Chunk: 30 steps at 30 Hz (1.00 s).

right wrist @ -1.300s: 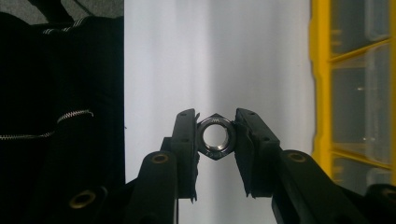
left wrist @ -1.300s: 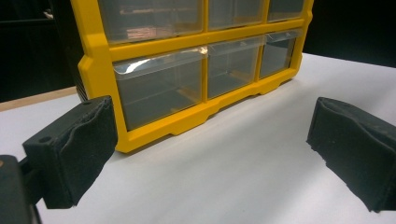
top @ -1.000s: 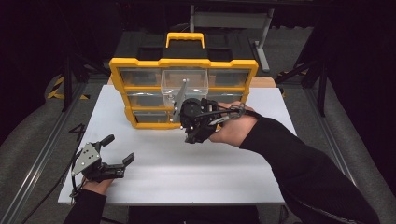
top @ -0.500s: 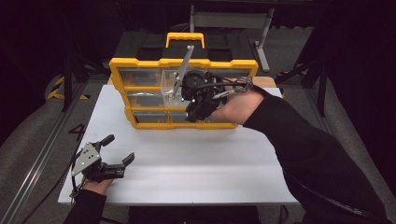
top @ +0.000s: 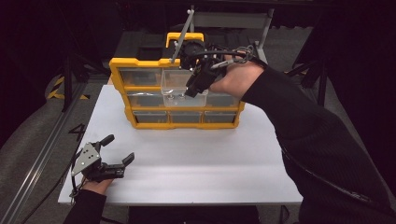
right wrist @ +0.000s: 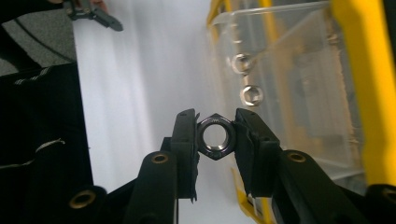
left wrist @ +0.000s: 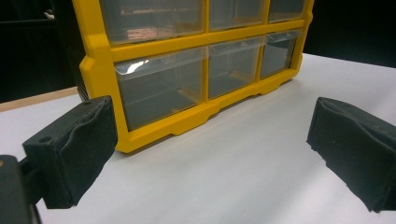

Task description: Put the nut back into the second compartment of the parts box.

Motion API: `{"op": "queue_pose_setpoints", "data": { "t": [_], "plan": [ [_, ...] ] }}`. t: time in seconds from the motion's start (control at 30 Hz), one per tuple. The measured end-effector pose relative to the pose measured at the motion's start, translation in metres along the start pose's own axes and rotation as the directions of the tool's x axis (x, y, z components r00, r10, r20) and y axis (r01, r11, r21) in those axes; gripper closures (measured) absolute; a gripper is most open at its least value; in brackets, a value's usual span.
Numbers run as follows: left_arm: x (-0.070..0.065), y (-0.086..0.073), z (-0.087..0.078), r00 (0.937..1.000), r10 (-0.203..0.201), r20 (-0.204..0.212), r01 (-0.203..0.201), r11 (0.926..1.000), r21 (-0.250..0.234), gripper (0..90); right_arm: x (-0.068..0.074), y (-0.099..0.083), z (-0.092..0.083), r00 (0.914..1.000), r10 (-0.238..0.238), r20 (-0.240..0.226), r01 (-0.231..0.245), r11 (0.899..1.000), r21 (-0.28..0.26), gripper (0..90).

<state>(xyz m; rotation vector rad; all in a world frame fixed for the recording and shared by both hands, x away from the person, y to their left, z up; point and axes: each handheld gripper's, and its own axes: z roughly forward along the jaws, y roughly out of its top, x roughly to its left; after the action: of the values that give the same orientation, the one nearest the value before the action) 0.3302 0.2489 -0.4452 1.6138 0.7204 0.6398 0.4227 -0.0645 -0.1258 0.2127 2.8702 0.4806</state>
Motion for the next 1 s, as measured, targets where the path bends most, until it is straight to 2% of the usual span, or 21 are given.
{"op": "queue_pose_setpoints", "data": {
  "t": [0.2,0.33,0.47,0.73,1.0],
  "plan": [
    [0.001,0.0,-0.001,1.0,0.003,0.0,-0.003,1.0,0.008,2.5,-0.02,0.004,-0.003,0.9993,0.027,0.023,-0.028,1.0,0.008,70.0],
    [0.001,0.0,-0.001,1.0,0.004,0.0,-0.004,0.9999,0.009,2.5,-0.032,0.005,0.001,0.9976,0.057,0.039,-0.058,0.998,0.007,69.9],
    [0.001,0.0,-0.001,1.0,0.005,0.0,-0.005,0.9999,0.01,2.5,-0.041,0.005,0.005,0.9968,0.066,0.045,-0.066,0.998,0.015,69.9],
    [0.001,0.0,-0.002,1.0,0.0,0.0,0.0,1.0,0.009,2.5,-0.056,-0.002,0.03,0.9961,0.084,0.027,-0.085,0.996,0.03,69.9],
    [0.001,0.0,-0.001,1.0,0.0,-0.001,0.0,1.0,0.006,2.4,-0.059,-0.007,0.052,0.9964,0.084,-0.008,-0.084,0.995,0.058,69.9]
  ]
}}
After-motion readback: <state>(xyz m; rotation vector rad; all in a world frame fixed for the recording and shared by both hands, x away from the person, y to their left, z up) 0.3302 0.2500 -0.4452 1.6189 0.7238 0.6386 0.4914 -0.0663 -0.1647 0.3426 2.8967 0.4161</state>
